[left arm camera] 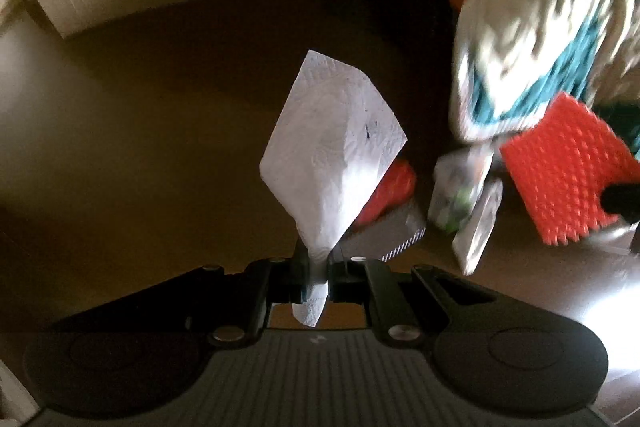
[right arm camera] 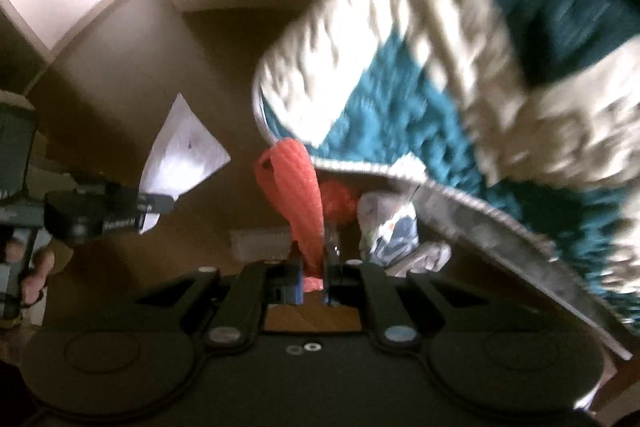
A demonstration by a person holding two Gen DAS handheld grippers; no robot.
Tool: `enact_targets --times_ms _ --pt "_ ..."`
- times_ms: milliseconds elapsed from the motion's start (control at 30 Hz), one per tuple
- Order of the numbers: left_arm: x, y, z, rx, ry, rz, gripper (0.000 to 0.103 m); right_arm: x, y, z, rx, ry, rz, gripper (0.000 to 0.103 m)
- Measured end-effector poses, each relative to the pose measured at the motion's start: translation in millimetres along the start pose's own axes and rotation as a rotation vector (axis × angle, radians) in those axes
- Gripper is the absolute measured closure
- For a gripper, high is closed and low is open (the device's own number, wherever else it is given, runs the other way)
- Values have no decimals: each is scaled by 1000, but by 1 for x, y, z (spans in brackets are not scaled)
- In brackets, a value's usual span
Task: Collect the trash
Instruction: 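Lift the tissue and orange mesh net up over the teal wastebasket with both grippers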
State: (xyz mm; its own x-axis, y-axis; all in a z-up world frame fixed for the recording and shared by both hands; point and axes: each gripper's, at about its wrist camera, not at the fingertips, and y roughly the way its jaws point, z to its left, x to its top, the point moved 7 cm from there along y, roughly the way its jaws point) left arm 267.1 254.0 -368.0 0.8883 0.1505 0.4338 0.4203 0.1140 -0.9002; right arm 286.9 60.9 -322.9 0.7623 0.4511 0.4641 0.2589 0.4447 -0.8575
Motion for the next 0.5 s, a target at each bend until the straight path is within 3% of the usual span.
enact_targets --times_ms 233,500 --pt "50 -93 -16 -36 15 -144 95 24 -93 1 -37 -1 -174 96" --pt "77 -200 -56 -50 84 -266 95 31 -201 1 -62 -48 -320 96"
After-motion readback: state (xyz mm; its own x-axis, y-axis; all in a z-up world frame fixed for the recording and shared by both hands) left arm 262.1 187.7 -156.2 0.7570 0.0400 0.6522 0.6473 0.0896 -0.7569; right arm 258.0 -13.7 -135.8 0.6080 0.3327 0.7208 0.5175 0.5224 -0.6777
